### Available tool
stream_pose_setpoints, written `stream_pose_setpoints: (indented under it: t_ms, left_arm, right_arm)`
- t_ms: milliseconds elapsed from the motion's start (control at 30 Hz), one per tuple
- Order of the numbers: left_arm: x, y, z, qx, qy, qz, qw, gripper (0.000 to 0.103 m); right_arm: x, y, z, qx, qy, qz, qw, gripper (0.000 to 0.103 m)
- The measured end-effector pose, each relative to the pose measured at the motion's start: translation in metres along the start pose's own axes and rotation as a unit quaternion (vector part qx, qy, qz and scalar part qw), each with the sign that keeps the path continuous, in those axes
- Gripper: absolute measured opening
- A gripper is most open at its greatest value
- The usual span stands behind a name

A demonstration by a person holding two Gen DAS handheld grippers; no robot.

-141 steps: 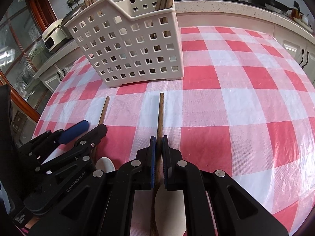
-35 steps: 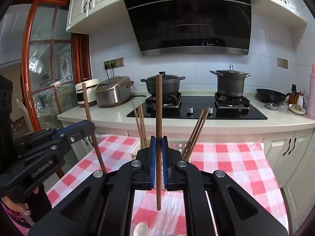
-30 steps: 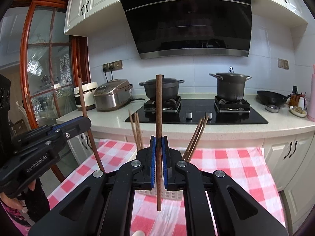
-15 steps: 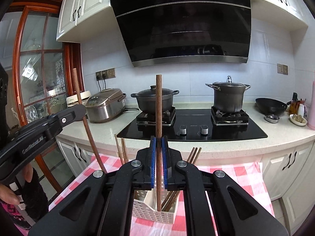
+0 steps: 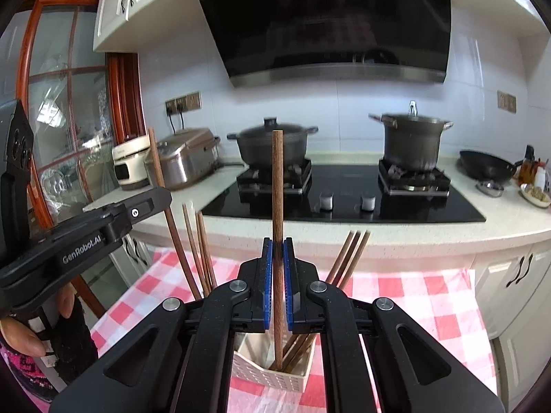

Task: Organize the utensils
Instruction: 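Lower the chopsticks into the caddy with both tools, then open both tools to release the chopsticks and withdraw toward the spoons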

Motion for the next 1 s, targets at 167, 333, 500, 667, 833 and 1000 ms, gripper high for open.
stream_pose_setpoints:
  t_ms: [167, 333, 500, 667, 833, 1000]
  left_arm:
    - [0.026, 0.005, 0.022, 0.002, 0.032, -0.003, 0.9995, 0.006]
    - [0.046, 0.01, 0.034, -0.004, 0.05, -0.003, 0.9987, 0.006]
    - [0.061, 0.014, 0.044, -0.021, 0.06, 0.007, 0.9979, 0.006]
    - [0.068, 0.018, 0.053, -0.027, 0.07, 0.006, 0.9972, 0.007]
    - [0.062, 0.02, 0.044, -0.04, 0.055, 0.01, 0.9976, 0.01]
    - [0.056, 0.025, 0.021, -0.056, 0.032, 0.007, 0.9979, 0.031]
  right_arm:
    - [0.015, -0.006, 0.024, -0.006, 0.039, 0.016, 0.999, 0.007]
    - [0.027, -0.01, 0.039, -0.006, 0.055, 0.024, 0.998, 0.007]
    - [0.03, -0.009, 0.051, -0.007, 0.061, 0.022, 0.998, 0.007]
    - [0.034, -0.012, 0.062, -0.009, 0.066, 0.026, 0.997, 0.007]
    - [0.033, -0.022, 0.061, -0.016, 0.064, 0.047, 0.997, 0.015]
    - [0.031, -0.023, 0.041, -0.014, 0.051, 0.045, 0.998, 0.026]
Point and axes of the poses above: each gripper's, at about its wrist camera, not at the fingertips, and z roughly the way its jaws point, y to its left, x to its underside, the point moved 1 cm from there along z, roughly the way its jaws point, and after that the axes turned 2 degrees about -x, right-handed, at the moved point
